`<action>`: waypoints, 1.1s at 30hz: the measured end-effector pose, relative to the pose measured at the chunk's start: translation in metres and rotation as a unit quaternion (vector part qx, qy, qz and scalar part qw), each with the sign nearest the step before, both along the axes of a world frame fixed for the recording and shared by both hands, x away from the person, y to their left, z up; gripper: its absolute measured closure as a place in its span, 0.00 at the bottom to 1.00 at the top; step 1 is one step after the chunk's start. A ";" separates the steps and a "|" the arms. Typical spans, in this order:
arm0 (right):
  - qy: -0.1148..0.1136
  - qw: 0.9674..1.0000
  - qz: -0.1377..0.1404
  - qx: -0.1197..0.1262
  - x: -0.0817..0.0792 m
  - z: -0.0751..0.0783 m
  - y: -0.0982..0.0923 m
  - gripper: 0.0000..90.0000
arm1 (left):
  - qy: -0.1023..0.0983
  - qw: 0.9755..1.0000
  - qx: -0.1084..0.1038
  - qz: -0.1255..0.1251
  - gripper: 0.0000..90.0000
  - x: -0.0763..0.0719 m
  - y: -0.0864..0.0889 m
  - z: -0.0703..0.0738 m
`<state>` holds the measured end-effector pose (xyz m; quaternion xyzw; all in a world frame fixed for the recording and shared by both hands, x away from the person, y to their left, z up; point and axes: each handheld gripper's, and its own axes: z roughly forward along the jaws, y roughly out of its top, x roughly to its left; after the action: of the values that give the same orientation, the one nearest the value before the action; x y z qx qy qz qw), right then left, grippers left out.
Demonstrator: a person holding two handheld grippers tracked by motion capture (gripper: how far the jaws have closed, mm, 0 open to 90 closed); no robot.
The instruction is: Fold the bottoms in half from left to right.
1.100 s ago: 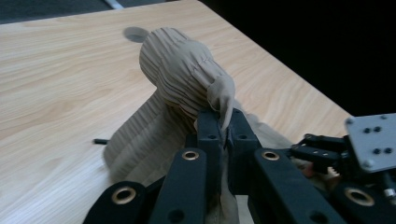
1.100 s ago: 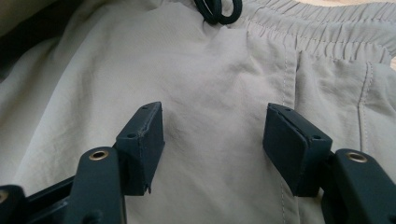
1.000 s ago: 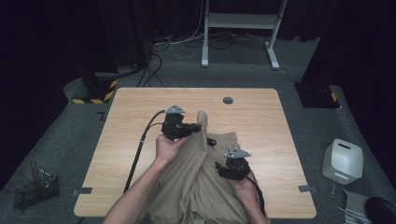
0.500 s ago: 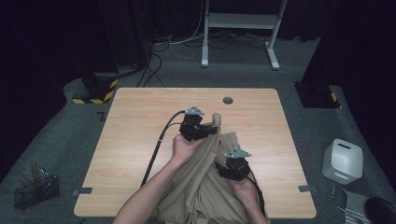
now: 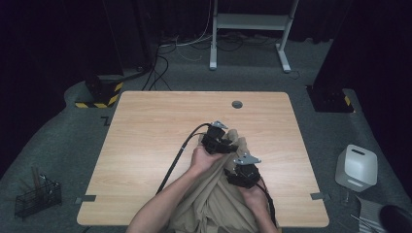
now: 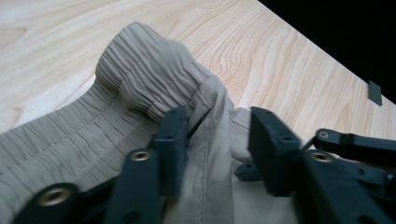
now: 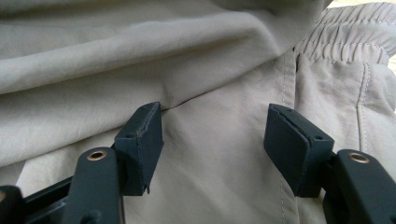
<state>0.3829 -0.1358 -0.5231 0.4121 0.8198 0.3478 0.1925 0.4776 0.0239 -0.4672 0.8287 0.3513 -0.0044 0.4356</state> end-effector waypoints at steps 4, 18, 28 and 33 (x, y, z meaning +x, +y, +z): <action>0.000 1.000 -0.001 0.000 0.000 0.000 0.000 0.41 | -0.010 1.000 -0.009 0.009 0.48 -0.005 0.014 0.017; 0.005 1.000 -0.011 0.003 0.000 0.000 0.000 0.38 | -0.026 0.999 -0.009 0.023 0.41 -0.070 0.096 0.012; -0.001 1.000 -0.020 -0.002 -0.027 0.021 -0.020 0.40 | -0.008 1.000 -0.001 0.006 0.44 -0.096 0.080 -0.025; 0.000 0.999 -0.021 -0.028 -0.036 0.007 -0.031 0.43 | -0.030 0.997 0.070 0.032 0.50 -0.098 0.064 -0.038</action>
<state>0.3469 -0.1664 -0.5160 0.4239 0.8204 0.3204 0.2114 0.3796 0.0874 -0.5053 0.8451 0.3641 0.0594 0.3869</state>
